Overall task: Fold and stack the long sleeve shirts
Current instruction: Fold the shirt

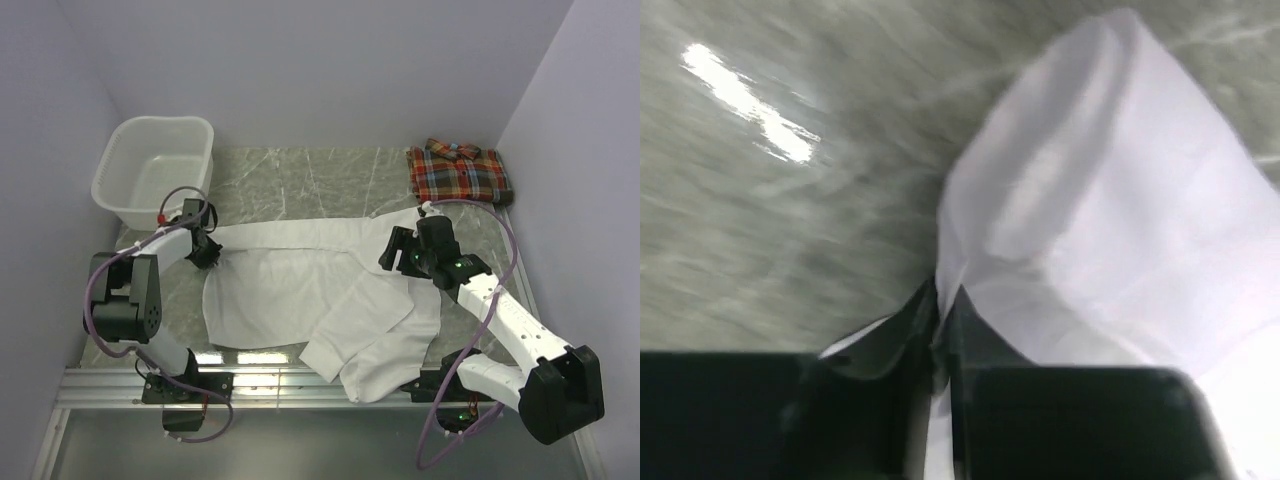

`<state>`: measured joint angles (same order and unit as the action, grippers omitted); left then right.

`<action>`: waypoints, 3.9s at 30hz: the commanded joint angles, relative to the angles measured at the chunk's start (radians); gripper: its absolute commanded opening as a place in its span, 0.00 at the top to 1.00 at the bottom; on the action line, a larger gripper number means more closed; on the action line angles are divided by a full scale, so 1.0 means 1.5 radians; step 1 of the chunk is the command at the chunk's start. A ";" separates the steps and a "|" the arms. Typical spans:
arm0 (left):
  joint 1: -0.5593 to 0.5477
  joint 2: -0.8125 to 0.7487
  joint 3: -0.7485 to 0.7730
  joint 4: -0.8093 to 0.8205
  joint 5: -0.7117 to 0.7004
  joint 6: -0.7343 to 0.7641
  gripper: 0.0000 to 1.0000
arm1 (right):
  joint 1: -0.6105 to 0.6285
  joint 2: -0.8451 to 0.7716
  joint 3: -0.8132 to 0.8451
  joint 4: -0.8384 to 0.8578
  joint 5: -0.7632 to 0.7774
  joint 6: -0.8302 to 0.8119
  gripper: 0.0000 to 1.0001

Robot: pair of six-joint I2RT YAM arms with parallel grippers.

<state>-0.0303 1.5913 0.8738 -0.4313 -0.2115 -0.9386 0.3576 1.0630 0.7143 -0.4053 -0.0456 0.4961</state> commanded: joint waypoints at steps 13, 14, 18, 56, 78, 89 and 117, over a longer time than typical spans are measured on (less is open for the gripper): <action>-0.318 0.044 0.285 -0.375 -0.397 -0.109 0.96 | 0.003 -0.017 0.004 0.008 0.021 -0.015 0.21; -0.319 0.041 0.276 -0.392 -0.399 -0.120 0.94 | 0.003 -0.017 0.006 0.008 0.022 -0.015 0.21; -0.296 -0.006 0.169 -0.392 -0.392 -0.152 0.66 | 0.003 -0.016 0.011 0.004 0.026 -0.022 0.21; 0.020 -0.172 -0.092 -0.285 0.030 -0.013 0.55 | -0.058 0.194 -0.023 0.033 -0.051 0.049 0.25; 0.046 -0.227 0.034 -0.152 0.168 -0.004 0.01 | -0.181 0.164 0.056 0.062 -0.056 0.094 0.26; 0.038 -0.097 0.073 -0.033 0.143 0.003 0.04 | -0.198 0.285 0.040 0.165 -0.109 0.124 0.35; -0.030 0.080 0.129 0.046 0.081 0.013 0.18 | -0.319 0.121 -0.045 0.131 -0.207 0.105 1.00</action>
<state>-0.0635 1.6718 1.0298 -0.3492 -0.1001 -0.9291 -0.1139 1.2812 0.6464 -0.1738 -0.3439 0.6750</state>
